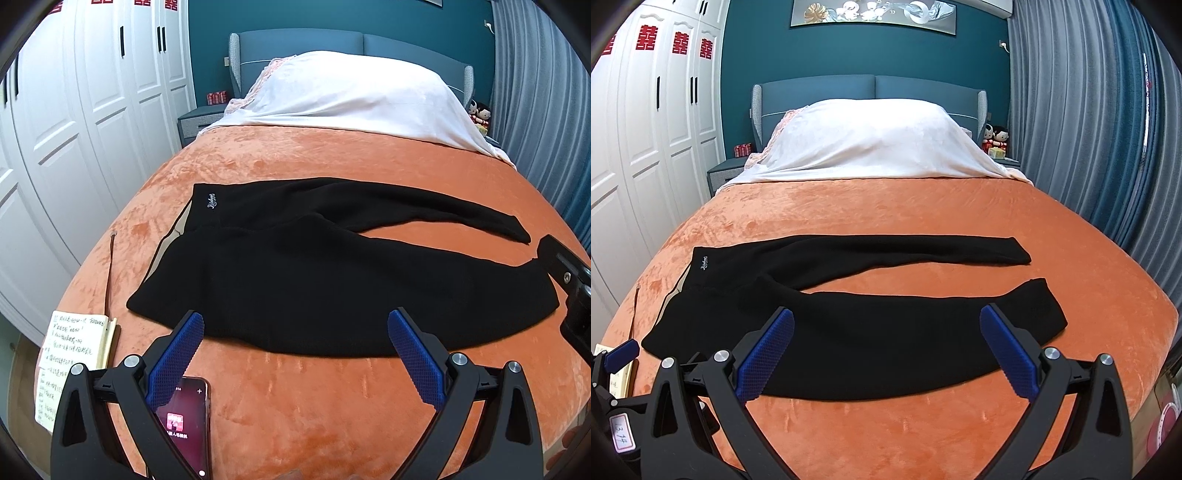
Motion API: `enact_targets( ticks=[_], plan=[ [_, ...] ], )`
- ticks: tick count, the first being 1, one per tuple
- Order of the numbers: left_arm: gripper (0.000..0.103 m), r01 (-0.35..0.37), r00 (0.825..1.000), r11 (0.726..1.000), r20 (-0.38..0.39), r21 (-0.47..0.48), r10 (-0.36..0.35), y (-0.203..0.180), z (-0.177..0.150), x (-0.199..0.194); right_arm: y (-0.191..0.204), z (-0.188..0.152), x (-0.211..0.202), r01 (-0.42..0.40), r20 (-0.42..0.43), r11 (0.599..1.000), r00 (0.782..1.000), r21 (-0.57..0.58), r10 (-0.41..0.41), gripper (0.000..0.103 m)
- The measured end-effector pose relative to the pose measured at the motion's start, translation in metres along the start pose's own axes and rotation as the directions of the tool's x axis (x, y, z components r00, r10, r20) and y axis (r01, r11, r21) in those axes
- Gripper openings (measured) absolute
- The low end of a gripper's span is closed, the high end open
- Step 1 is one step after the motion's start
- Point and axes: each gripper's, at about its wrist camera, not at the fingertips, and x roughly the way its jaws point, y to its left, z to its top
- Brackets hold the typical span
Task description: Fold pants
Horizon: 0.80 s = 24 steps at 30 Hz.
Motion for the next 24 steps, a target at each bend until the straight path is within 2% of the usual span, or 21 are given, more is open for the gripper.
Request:
enact_targets(
  ticks=[10,24],
  plan=[
    [0.098,-0.010,1.000,1.000,0.009,0.000,0.010,-0.002,0.003,0.007,-0.006,-0.004,0.006,0.005,0.003,1.000,1.000,0.004,-0.005,0.098],
    [0.098,0.024,1.000,1.000,-0.013,0.016,-0.024,-0.001,0.003,0.039,0.006,-0.015,0.037,0.025,-0.028,1.000,0.999,0.009,-0.025,0.098]
  ],
)
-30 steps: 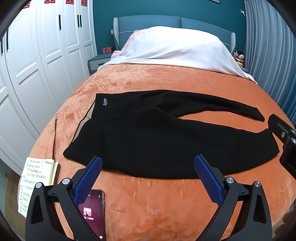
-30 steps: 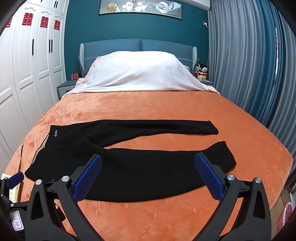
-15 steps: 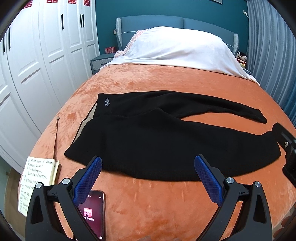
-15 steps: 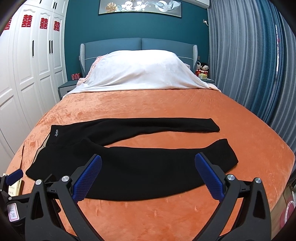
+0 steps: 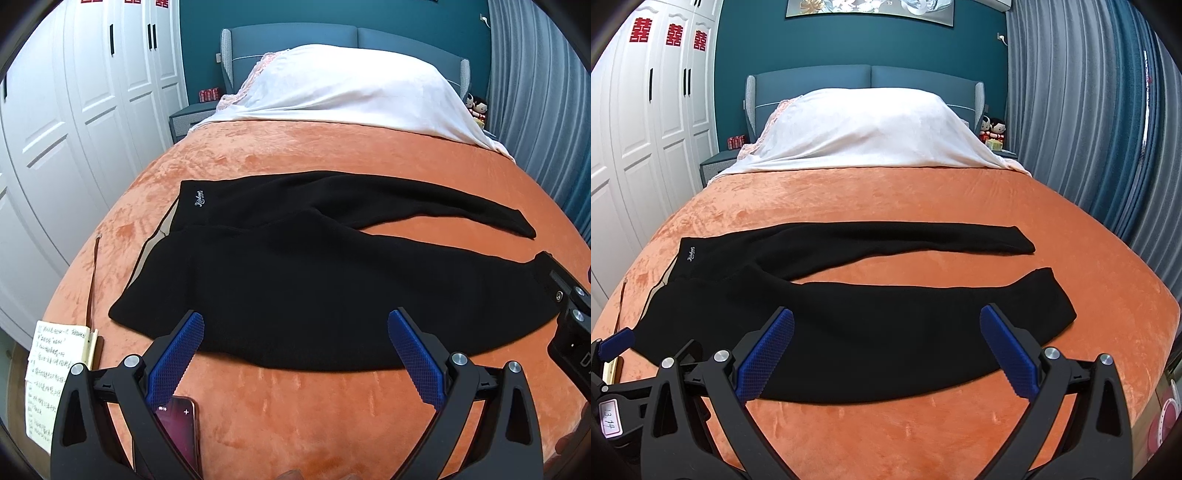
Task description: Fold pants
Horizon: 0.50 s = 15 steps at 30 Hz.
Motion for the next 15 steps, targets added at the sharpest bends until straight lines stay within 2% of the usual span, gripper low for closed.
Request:
enact_targets(
  ticks=[15],
  plan=[
    [0.098,-0.020,1.000,1.000,-0.004,-0.010,0.020,0.0008,-0.0005,-0.0035,-0.0046,0.0006,-0.0027,-0.009,0.001,1.000,1.000,0.005,0.009,0.098]
  ],
)
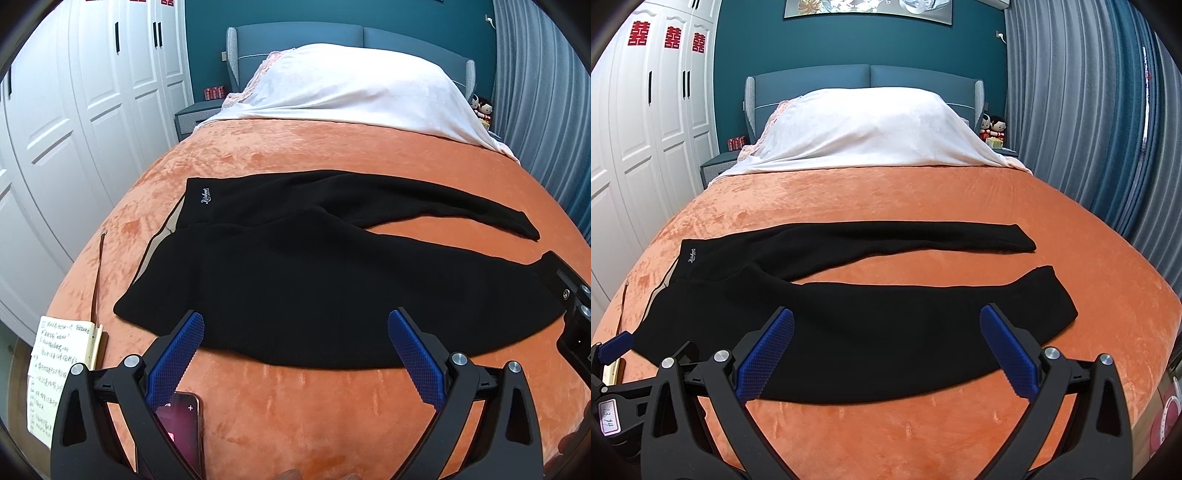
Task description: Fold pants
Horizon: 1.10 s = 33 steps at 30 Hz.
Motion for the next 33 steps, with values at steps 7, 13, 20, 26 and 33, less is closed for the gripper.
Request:
enact_targets(
  ticks=[7,13,20,26,33],
  plan=[
    [0.098,-0.006,1.000,1.000,0.003,0.004,0.006,-0.004,-0.002,-0.006,-0.005,0.001,-0.003,-0.006,0.001,1.000,1.000,0.003,0.006,0.098],
    [0.098,-0.006,1.000,1.000,-0.027,-0.008,0.006,-0.011,-0.021,0.018,-0.013,-0.025,0.019,0.013,-0.045,1.000,0.999,-0.012,-0.014,0.098],
    [0.098,-0.003,0.998,1.000,-0.065,0.000,0.003,-0.033,-0.058,0.066,-0.027,-0.074,0.066,0.000,-0.112,1.000,0.994,-0.011,-0.001,0.098],
    [0.098,0.006,0.990,1.000,-0.138,0.022,-0.003,-0.044,-0.080,0.103,-0.041,-0.101,0.099,-0.021,-0.179,0.999,0.984,0.025,0.025,0.098],
    [0.098,0.006,0.987,1.000,-0.160,0.009,-0.005,-0.042,-0.080,0.108,-0.033,-0.102,0.096,-0.019,-0.151,1.000,0.988,-0.017,0.016,0.098]
  ],
)
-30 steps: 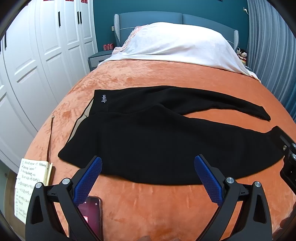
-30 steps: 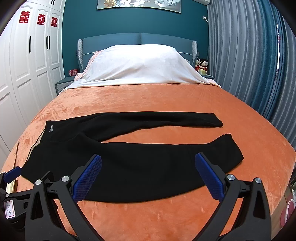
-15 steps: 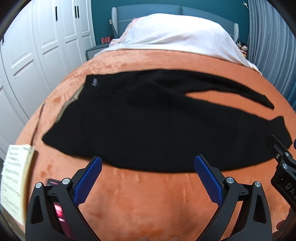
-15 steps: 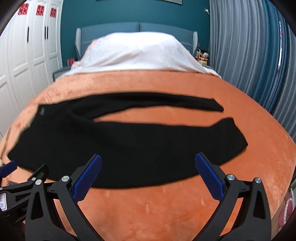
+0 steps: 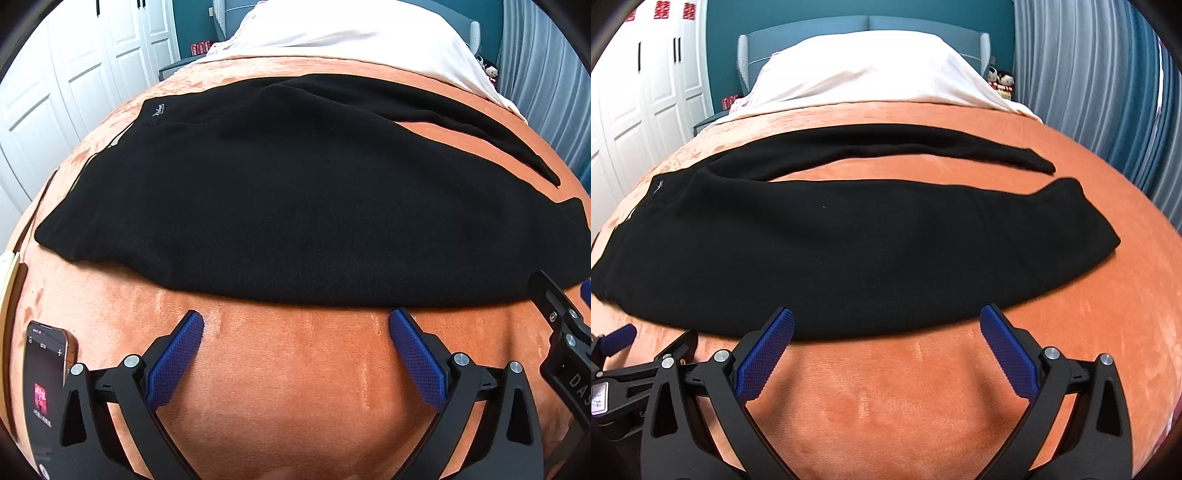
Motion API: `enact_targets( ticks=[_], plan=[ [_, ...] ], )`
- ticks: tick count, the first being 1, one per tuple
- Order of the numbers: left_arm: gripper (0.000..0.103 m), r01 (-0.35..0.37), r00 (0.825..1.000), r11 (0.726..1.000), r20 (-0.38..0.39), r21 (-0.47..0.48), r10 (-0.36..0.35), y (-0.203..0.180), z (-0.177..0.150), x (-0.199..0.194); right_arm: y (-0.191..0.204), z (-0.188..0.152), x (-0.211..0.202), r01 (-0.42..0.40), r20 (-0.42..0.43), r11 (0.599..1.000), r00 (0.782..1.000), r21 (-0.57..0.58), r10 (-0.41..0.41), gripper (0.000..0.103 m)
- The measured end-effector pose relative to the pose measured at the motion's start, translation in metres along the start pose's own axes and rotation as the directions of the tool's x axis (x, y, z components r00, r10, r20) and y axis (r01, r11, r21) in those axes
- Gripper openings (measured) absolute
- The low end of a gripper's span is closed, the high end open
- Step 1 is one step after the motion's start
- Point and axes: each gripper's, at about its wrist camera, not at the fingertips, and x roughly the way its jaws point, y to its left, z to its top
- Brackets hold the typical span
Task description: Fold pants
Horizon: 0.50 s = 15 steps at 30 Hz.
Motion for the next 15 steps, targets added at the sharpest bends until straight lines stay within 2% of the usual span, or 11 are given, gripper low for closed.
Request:
enact_targets(
  ticks=[15],
  plan=[
    [0.098,-0.006,1.000,1.000,-0.004,-0.001,0.006,-0.0018,0.0009,-0.0025,-0.0034,0.0025,0.0010,-0.002,-0.014,1.000,1.000,0.015,0.002,0.098]
  ],
)
